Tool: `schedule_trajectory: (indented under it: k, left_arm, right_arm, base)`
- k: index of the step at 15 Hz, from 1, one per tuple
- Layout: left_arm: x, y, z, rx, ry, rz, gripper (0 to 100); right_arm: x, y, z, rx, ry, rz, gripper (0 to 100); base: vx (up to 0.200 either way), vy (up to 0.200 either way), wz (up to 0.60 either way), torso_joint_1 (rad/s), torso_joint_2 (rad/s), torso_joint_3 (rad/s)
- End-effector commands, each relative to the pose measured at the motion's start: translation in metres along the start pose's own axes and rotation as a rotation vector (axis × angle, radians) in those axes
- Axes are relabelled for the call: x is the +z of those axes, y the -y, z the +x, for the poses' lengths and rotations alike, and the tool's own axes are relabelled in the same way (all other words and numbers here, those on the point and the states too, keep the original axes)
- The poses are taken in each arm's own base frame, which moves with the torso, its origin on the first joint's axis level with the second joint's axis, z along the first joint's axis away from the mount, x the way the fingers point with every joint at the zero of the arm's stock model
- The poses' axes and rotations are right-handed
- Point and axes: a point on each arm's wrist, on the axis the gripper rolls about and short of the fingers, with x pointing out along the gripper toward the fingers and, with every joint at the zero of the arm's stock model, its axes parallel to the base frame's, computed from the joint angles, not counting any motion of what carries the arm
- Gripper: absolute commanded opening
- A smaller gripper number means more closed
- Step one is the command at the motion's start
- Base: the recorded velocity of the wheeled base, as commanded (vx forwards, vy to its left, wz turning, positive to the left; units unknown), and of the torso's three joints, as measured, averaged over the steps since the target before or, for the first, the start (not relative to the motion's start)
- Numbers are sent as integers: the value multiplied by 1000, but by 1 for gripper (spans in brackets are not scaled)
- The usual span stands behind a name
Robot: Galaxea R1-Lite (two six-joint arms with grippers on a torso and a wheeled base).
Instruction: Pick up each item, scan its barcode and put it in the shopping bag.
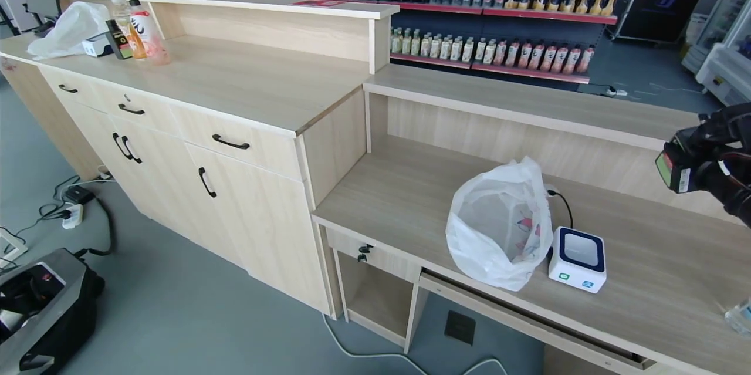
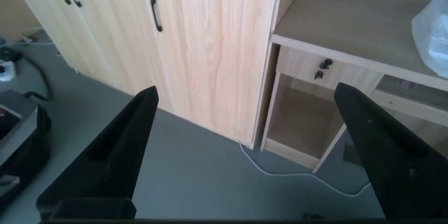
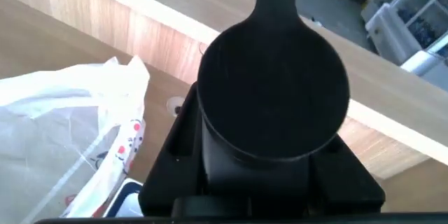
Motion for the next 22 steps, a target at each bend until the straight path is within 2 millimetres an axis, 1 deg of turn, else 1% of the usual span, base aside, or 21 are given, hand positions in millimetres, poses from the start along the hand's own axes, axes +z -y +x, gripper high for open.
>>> schedule_trajectory:
  k: [1,2,4,6,8,9,10,11,13,14,15,17,18,19,21,22]
  left_arm:
    - [0,0,0,1,1,0,100]
    - [0,0,0,1,1,0,100]
    - [0,0,0,1,1,0,100]
    - [0,0,0,1,1,0,100]
    - [0,0,0,1,1,0,100]
    - [0,0,0,1,1,0,100]
    - [0,0,0,1,1,0,100]
    - [0,0,0,-1,1,0,100]
    - [0,0,0,-1,1,0,100]
    - [0,0,0,-1,1,0,100]
    - [0,0,0,-1,1,0,100]
    - [0,0,0,-1,1,0,100]
    - [0,0,0,1,1,0,100]
    - [0,0,0,1,1,0,100]
    - [0,0,0,-1,1,0,100]
    - [0,0,0,-1,1,0,100]
  right_arm:
    - [-36,-53,33,156,-89,135,0]
    - [-42,-70,38,197,-115,202,0]
    - [-52,-96,43,266,-160,251,0]
    - [-59,-117,43,321,-197,251,0]
    - [-66,-130,42,352,-218,255,0]
    - [-73,-139,42,370,-238,260,0]
    - [-74,-142,42,378,-243,260,0]
    - [-80,-151,43,398,-258,259,0]
    - [-85,-166,50,415,-228,271,0]
    - [-85,-169,51,418,-222,278,0]
    - [-89,-179,57,431,-214,287,0]
    - [-100,-188,58,445,-240,285,0]
    - [-101,-188,58,445,-241,285,0]
    - [-113,-196,54,461,-283,296,0]
    - [-116,-200,55,467,-290,297,0]
    - [-120,-206,57,474,-287,296,0]
  base:
    - [0,0,0,0,0,0]
    - [0,0,0,0,0,0]
    - [0,0,0,0,0,0]
    - [0,0,0,0,0,0]
    - [0,0,0,0,0,0]
    - [0,0,0,0,0,0]
    - [0,0,0,0,0,0]
    - [0,0,0,0,0,0]
    - [0,0,0,0,0,0]
    - [0,0,0,0,0,0]
    - [0,0,0,0,0,0]
    - [0,0,0,0,0,0]
    - [0,0,0,0,0,0]
    - [0,0,0,0,0,0]
    - [0,0,0,0,0,0]
    - [0,0,0,0,0,0]
